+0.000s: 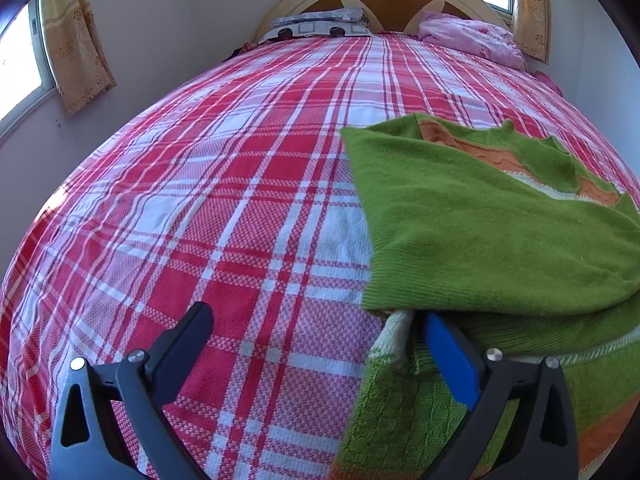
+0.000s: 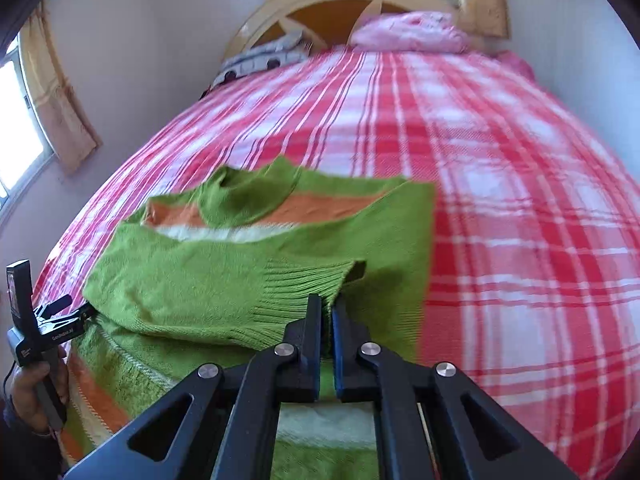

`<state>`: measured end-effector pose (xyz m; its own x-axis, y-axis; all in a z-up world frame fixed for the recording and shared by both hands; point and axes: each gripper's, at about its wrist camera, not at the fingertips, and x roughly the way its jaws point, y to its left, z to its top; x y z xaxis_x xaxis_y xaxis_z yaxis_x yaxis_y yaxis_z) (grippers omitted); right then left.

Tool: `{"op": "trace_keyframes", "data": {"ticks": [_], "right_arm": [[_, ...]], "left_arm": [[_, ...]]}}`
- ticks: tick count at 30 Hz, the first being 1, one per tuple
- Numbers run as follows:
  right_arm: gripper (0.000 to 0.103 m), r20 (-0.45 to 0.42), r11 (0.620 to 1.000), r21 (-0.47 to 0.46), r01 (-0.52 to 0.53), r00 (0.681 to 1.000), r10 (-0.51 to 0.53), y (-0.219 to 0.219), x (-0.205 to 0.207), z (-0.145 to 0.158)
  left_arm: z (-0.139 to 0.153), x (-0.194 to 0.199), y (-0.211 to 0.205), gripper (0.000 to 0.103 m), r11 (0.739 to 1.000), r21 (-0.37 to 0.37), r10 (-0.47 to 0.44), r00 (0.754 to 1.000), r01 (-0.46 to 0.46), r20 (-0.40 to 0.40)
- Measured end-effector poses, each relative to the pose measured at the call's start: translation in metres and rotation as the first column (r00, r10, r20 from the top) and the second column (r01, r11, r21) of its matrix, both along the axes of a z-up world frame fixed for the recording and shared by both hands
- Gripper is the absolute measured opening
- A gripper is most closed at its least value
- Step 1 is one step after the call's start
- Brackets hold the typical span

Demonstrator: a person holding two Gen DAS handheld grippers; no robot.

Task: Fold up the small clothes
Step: 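Grasp the folded sleeve's cuff with the right gripper, straighten it, release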

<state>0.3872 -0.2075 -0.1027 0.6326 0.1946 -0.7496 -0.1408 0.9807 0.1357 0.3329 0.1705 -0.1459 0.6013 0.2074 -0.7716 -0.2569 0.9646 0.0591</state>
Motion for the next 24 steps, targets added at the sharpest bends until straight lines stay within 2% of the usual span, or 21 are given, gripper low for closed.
{"op": "trace_keyframes", "data": {"ticks": [3,6,8,9,10,11,12,15,18,20,22,24], "right_arm": [[0.003,-0.01,0.999,-0.036,0.012,1.0,-0.013,-0.005,-0.001,-0.004],[0.004,-0.074,0.997,-0.073,-0.028,0.997,0.023,-0.001,0.004,-0.021],[0.009,-0.071,0.995,-0.093,-0.026,0.997,0.02,0.0,0.001,-0.023],[0.016,-0.064,0.995,-0.094,-0.016,0.998,0.01,-0.001,-0.001,-0.019],[0.039,-0.065,0.996,-0.093,-0.014,0.998,0.008,-0.001,-0.004,-0.016],[0.072,-0.061,0.995,-0.102,-0.01,0.998,0.004,0.0,-0.006,-0.013],[0.079,-0.036,0.993,-0.117,-0.004,0.999,-0.001,0.001,-0.011,-0.007],[0.079,0.03,0.99,-0.129,-0.047,0.998,0.051,0.018,-0.019,0.011],[0.079,0.026,0.986,-0.1,-0.134,0.99,0.137,0.046,-0.014,0.016],[0.079,-0.008,0.982,-0.067,-0.179,0.984,0.179,0.06,-0.003,0.008],[0.078,-0.072,0.984,-0.072,-0.161,0.985,0.156,0.066,0.012,-0.012],[0.069,-0.132,0.985,-0.111,-0.131,0.984,0.116,0.062,0.017,-0.031]], "left_arm": [[0.001,-0.001,-0.003,0.103,1.0,0.007,-0.005,1.0,0.005,0.007],[0.004,-0.006,-0.002,0.103,1.0,-0.005,-0.011,1.0,0.011,0.02],[0.01,-0.016,0.001,0.103,0.999,-0.033,-0.007,0.999,0.008,0.031],[0.014,-0.023,0.002,0.103,0.999,-0.038,-0.004,0.999,0.006,0.042],[0.02,-0.033,0.001,0.103,1.0,-0.03,0.003,0.998,-0.001,0.068],[0.028,-0.044,0.0,0.103,1.0,-0.011,0.0,0.995,0.001,0.103],[0.033,-0.05,-0.002,0.103,1.0,0.006,-0.007,0.992,0.007,0.123],[0.055,-0.057,-0.001,0.103,0.999,0.049,0.004,0.981,-0.014,0.195],[0.068,-0.026,0.004,0.103,0.995,0.09,0.027,0.976,-0.047,0.215],[0.063,0.003,0.005,0.103,0.991,0.119,0.037,0.983,-0.059,0.181],[0.05,0.024,0.005,0.103,0.989,0.14,0.036,0.992,-0.054,0.124],[0.03,0.036,0.0,0.103,0.984,0.176,0.029,0.998,-0.038,0.053]]}}
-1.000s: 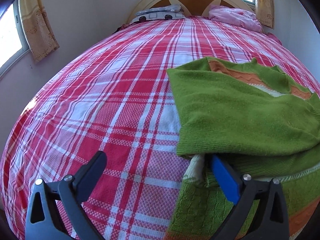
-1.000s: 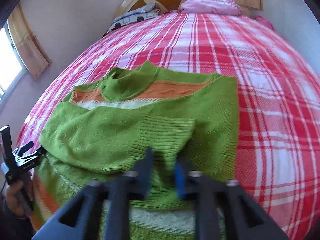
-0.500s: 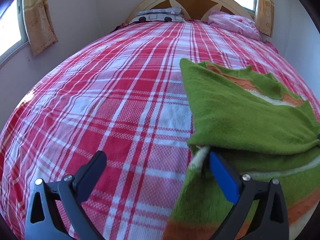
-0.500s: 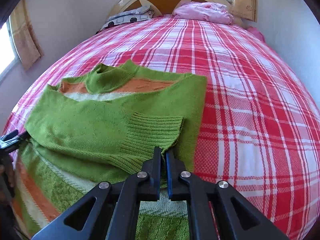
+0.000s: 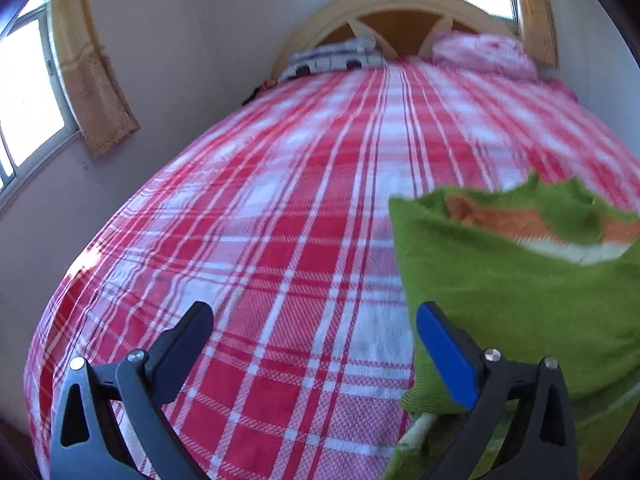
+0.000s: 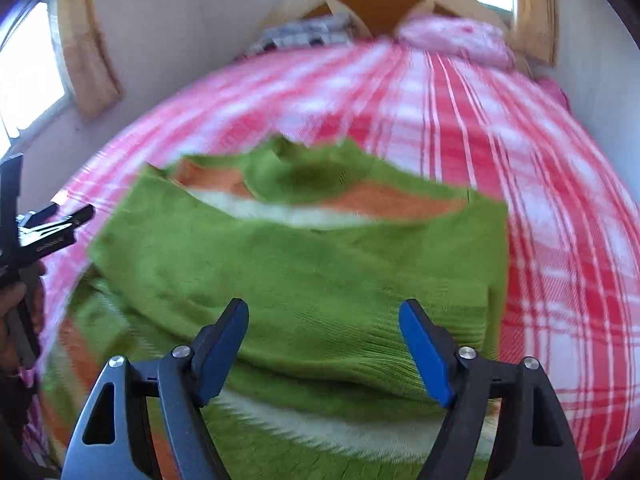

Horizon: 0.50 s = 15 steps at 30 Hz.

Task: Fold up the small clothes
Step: 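Grasp the folded sleeve's cuff with the right gripper, straighten it, release, then move both open grippers to the ribbed green hem of the sweater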

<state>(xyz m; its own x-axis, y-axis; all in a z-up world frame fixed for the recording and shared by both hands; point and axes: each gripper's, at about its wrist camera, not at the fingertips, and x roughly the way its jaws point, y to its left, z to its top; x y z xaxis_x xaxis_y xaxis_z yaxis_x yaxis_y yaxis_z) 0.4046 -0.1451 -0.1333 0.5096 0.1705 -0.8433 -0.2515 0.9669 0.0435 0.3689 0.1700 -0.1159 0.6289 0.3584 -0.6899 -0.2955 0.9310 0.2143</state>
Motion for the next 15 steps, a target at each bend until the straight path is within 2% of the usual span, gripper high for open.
{"op": "trace_keyframes", "data": {"ticks": [2,5,8,12,15], "right_arm": [[0.069,0.032,0.999,-0.027,-0.021,0.999,0.022,-0.001,-0.01,-0.004],[0.069,0.05,0.997,-0.063,-0.048,0.997,0.051,-0.008,-0.026,-0.004],[0.069,0.058,0.996,-0.065,-0.057,0.996,0.06,-0.014,-0.029,-0.004],[0.069,0.077,0.994,-0.098,-0.042,0.996,0.049,-0.016,-0.031,-0.003],[0.069,0.091,0.998,-0.045,-0.036,0.995,0.04,-0.023,-0.032,-0.006]], "left_arm": [[-0.018,-0.001,-0.004,0.103,1.0,0.01,-0.02,0.998,0.02,-0.052],[-0.02,-0.015,-0.001,0.103,1.0,0.0,-0.027,1.0,0.027,-0.015],[-0.019,-0.016,0.001,0.103,0.999,-0.023,-0.025,1.0,0.024,-0.018],[-0.013,-0.032,-0.007,0.103,0.999,0.0,-0.042,0.999,0.042,0.011],[-0.015,-0.037,-0.011,0.103,0.998,0.016,-0.059,0.998,0.058,0.022]]}}
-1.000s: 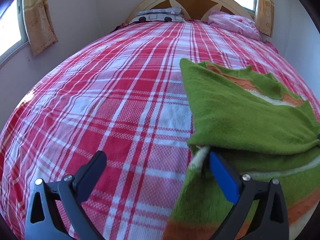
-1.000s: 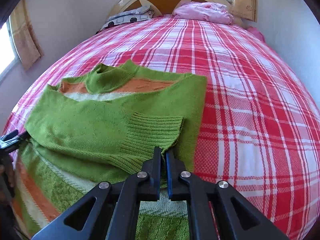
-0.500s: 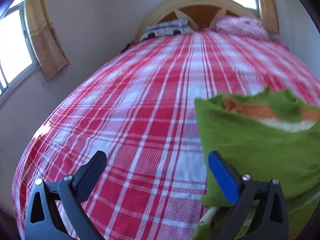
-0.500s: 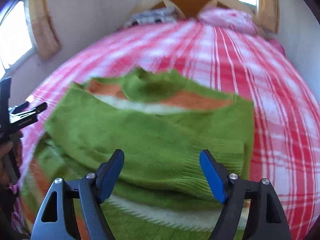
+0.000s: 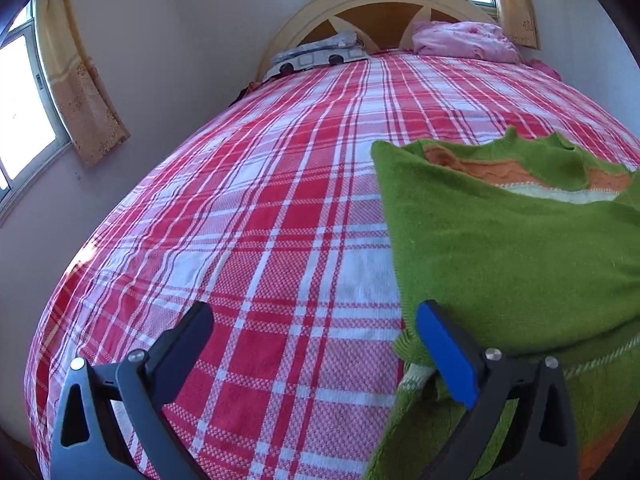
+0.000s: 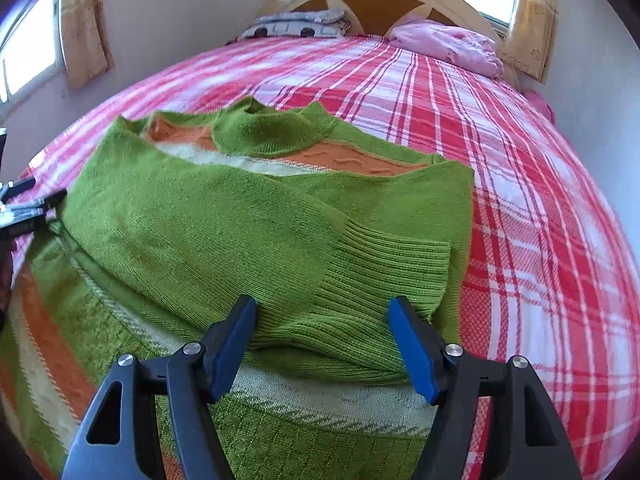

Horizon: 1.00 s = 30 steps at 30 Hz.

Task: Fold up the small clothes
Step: 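Move both open grippers to the ribbed green hem of the sweater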

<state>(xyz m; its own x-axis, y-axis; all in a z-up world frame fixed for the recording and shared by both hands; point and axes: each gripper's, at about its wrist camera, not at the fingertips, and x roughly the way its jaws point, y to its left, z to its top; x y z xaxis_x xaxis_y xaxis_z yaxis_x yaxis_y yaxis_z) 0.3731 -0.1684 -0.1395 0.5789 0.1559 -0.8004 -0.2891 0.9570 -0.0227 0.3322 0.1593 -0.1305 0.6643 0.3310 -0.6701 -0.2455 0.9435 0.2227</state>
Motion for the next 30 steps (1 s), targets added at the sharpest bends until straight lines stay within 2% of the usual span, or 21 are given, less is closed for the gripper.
{"op": "trace_keyframes", "data": {"ticks": [6,10,17,20,24,30], "right_arm": [[0.069,-0.008,1.0,0.016,0.024,1.0,-0.024,-0.003,-0.005,0.006],[0.069,0.012,1.0,0.02,0.018,1.0,-0.018,-0.004,-0.016,0.01],[0.07,0.022,1.0,-0.006,0.015,1.0,-0.015,0.002,-0.025,0.009],[0.07,0.025,1.0,-0.012,0.018,1.0,-0.017,0.003,-0.034,0.012],[0.07,0.002,1.0,-0.002,0.014,1.0,-0.014,0.004,-0.052,0.012],[0.07,0.013,1.0,0.008,0.016,1.0,-0.016,0.007,-0.075,0.016]], "left_arm": [[0.002,0.0,0.0,0.103,1.0,-0.006,0.0,1.0,0.001,0.005],[0.007,-0.011,0.0,0.103,0.999,-0.046,-0.024,1.0,0.025,0.019],[0.008,-0.024,-0.003,0.103,0.995,-0.088,-0.049,0.999,0.049,-0.001],[0.011,-0.035,-0.004,0.103,0.991,-0.119,-0.059,0.998,0.059,0.005],[0.016,-0.053,-0.008,0.103,0.989,-0.126,-0.08,0.997,0.082,0.022],[0.022,-0.072,-0.016,0.103,0.984,-0.139,-0.104,0.994,0.108,0.038]]}}
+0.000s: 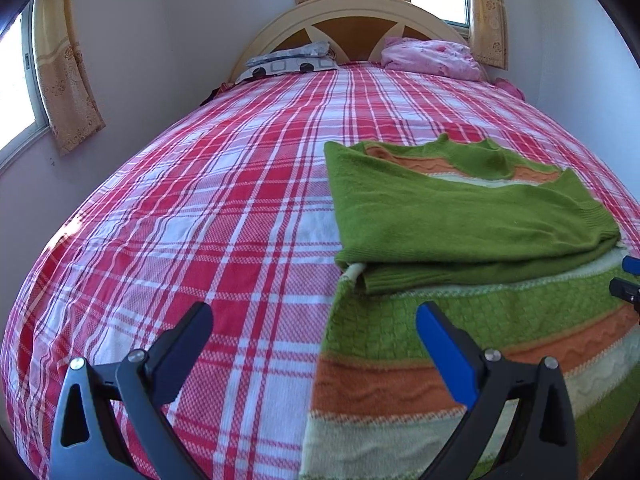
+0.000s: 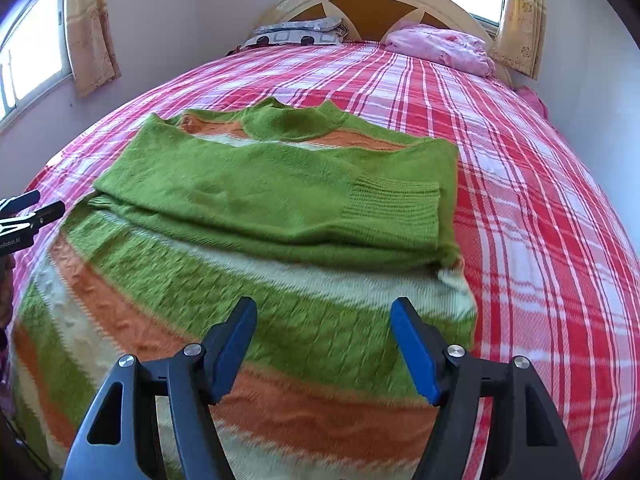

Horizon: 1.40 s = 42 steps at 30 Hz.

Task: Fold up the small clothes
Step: 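Move both open grippers to the ribbed green hem of the sweater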

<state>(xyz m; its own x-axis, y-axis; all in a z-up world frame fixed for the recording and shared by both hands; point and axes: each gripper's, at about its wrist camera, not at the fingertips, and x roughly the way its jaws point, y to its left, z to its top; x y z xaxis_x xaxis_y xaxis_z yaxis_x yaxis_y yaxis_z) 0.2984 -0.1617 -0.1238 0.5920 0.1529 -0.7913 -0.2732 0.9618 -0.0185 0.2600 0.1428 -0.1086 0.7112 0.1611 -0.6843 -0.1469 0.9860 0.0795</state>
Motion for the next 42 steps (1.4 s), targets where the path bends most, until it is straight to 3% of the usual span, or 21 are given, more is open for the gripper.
{"op": "trace_keyframes", "data": {"ticks": [9,15,26,38,42], "right_arm": [[0.07,0.013,1.0,0.016,-0.021,1.0,0.02,0.006,-0.042,0.012],[0.07,0.019,0.999,0.01,-0.035,0.999,0.035,0.009,-0.065,0.015],[0.07,-0.019,0.998,0.0,-0.069,0.997,0.069,0.02,-0.119,0.003],[0.07,-0.021,0.999,0.022,-0.049,0.999,0.049,0.013,-0.176,0.007],[0.07,-0.04,0.999,0.023,-0.035,0.999,0.036,0.004,-0.194,0.005]], "left_arm": [[0.007,-0.039,-0.016,0.103,0.998,-0.026,-0.055,0.998,0.055,-0.003],[0.002,-0.063,-0.027,0.103,0.996,0.0,-0.091,0.995,0.091,-0.031],[-0.007,-0.115,-0.04,0.103,0.987,0.015,-0.159,0.983,0.161,-0.088],[-0.021,-0.154,-0.038,0.103,0.984,-0.049,-0.176,0.975,0.171,-0.134],[-0.021,-0.172,-0.021,0.103,0.984,-0.118,-0.152,0.977,0.135,-0.148]]}}
